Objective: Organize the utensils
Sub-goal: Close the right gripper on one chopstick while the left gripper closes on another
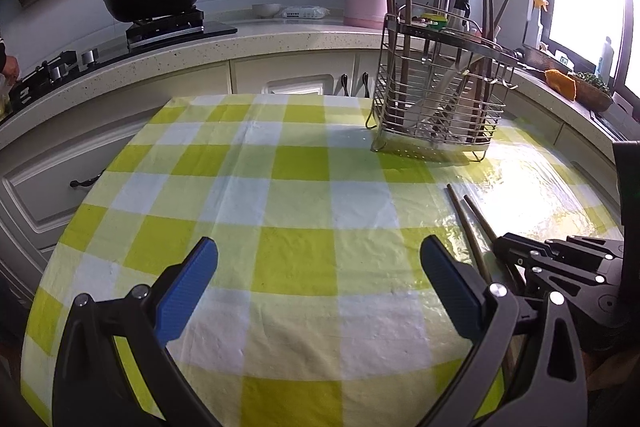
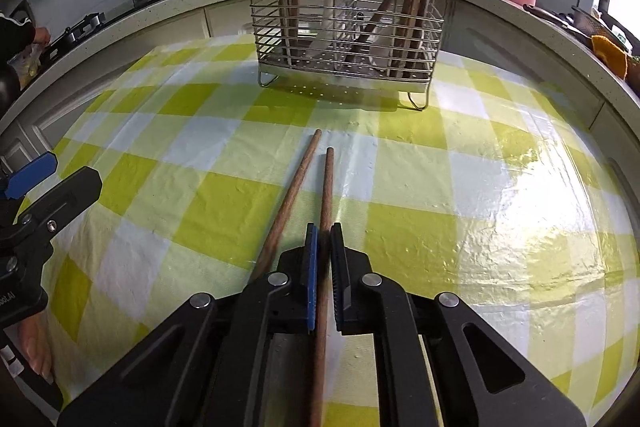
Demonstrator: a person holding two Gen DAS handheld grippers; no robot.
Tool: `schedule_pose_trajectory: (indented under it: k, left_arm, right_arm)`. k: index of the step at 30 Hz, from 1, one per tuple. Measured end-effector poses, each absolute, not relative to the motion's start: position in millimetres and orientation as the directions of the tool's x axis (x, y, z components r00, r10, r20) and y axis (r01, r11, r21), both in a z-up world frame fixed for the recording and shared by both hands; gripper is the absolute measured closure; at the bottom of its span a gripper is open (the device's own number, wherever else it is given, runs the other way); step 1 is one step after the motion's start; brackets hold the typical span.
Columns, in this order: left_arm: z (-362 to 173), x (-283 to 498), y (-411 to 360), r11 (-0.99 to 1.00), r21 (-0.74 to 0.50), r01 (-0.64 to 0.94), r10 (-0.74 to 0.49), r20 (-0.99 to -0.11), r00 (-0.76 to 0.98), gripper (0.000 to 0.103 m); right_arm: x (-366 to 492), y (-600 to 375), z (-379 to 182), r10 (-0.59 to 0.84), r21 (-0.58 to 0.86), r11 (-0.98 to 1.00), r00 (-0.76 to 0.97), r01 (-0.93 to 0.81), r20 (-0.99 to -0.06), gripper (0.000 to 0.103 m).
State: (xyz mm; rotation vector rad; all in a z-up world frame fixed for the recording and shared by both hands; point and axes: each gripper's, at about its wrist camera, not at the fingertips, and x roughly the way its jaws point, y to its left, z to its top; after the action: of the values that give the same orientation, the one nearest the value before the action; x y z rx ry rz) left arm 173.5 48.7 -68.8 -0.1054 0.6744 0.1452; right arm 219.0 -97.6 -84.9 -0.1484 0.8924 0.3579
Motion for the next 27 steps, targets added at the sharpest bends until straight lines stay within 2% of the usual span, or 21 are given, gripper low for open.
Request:
schedule_pose_trajectory:
  k: [7, 8, 10, 14, 16, 18, 22, 27]
  left_arm:
    - [-72, 205, 6, 0.996, -0.040, -0.081, 0.032, -0.682, 0.731, 0.007]
    - [-73, 210, -1, 0.997, -0.031, -0.064, 0.025, -0.689, 0.725, 0.009]
    - [-78, 221, -14, 0.999, -0.023, -0.028, 0.003, -0.715, 0.699, 0.022]
    - [-89, 238, -35, 0.999, -0.032, 0.025, -0.040, -0.767, 0.640, 0.037]
    - [-92, 243, -46, 0.999, -0.023, 0.047, -0.048, -0.780, 0.623, 0.047]
    - [-95, 245, -54, 0.998, -0.013, 0.058, -0.046, -0.785, 0.617, 0.050]
    - [-102, 248, -60, 0.998, -0.004, 0.062, -0.040, -0.803, 0.594, 0.061]
    - [-104, 250, -63, 0.998, 0.021, 0.052, -0.015, -0.796, 0.606, 0.063]
  right_arm:
    - [218, -143, -79, 0.225, 0.056, 0.956, 0.602, -0.287, -0.766, 0.095]
    - [218, -150, -78, 0.224, 0.063, 0.959, 0.604, -0.276, -0.764, 0.095]
    - [218, -161, -78, 0.227, 0.080, 0.962, 0.606, -0.260, -0.762, 0.095]
    - [216, -176, -79, 0.236, 0.108, 0.965, 0.609, -0.240, -0.757, 0.095]
    - [217, -181, -79, 0.243, 0.120, 0.964, 0.610, -0.236, -0.755, 0.095]
    - [218, -184, -79, 0.250, 0.130, 0.964, 0.609, -0.234, -0.753, 0.095]
    - [217, -186, -81, 0.261, 0.144, 0.961, 0.603, -0.236, -0.754, 0.095]
    - [219, -189, -84, 0.264, 0.152, 0.961, 0.592, -0.232, -0.761, 0.095]
